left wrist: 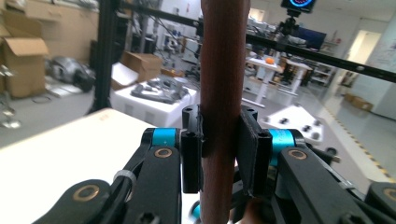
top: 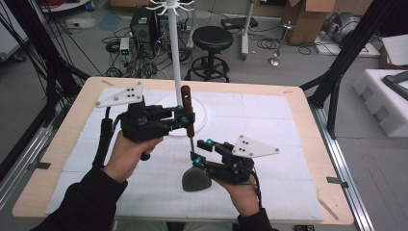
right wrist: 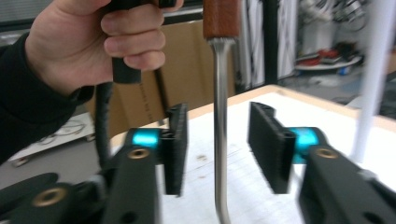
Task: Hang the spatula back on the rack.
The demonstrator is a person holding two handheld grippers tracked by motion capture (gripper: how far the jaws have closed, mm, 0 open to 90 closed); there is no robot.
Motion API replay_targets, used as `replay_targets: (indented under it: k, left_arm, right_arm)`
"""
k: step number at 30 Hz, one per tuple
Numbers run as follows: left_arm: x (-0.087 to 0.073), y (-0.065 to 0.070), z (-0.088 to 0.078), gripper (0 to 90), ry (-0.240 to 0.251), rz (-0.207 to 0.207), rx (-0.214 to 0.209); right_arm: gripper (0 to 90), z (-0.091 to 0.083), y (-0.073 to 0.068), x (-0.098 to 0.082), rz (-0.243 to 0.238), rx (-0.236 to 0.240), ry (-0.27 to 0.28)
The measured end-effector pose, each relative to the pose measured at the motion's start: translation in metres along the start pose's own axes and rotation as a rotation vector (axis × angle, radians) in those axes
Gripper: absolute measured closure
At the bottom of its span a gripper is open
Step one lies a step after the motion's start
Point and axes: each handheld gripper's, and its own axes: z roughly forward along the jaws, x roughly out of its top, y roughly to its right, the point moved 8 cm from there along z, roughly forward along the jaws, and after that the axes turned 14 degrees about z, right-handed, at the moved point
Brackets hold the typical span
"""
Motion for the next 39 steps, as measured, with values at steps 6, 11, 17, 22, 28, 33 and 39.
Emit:
replay_targets:
  k: [6, 11, 17, 22, 28, 33, 39]
  left_arm:
    - [0.023, -0.026, 0.001, 73.2, -0.006, 0.036, 0.034]
    - [0.036, -0.052, 0.005, 73.2, -0.019, 0.048, 0.065]
    - [0.052, -0.084, 0.017, 73.2, -0.048, 0.065, 0.102]
    - [0.063, -0.106, 0.025, 73.2, -0.038, 0.059, 0.116]
    - [0.067, -0.127, 0.029, 73.1, -0.042, 0.041, 0.142]
    - [0.066, -0.139, 0.032, 73.1, -0.048, 0.026, 0.156]
    - [0.060, -0.151, 0.032, 73.1, -0.059, 0.007, 0.175]
  right_arm:
    - [26.2, -0.032, 0.028, 0.008, -0.025, -0.140, 0.075]
    - [21.5, -0.055, 0.055, 0.002, -0.029, -0.257, 0.058]
    - [21.5, -0.076, 0.074, -0.007, -0.004, -0.307, 0.071]
    - [21.5, -0.086, 0.080, -0.012, 0.014, -0.311, 0.079]
    - [21.6, -0.091, 0.080, -0.013, 0.017, -0.299, 0.079]
    - [21.6, -0.092, 0.080, -0.012, 0.017, -0.288, 0.075]
    - [21.5, -0.090, 0.080, -0.011, 0.019, -0.273, 0.077]
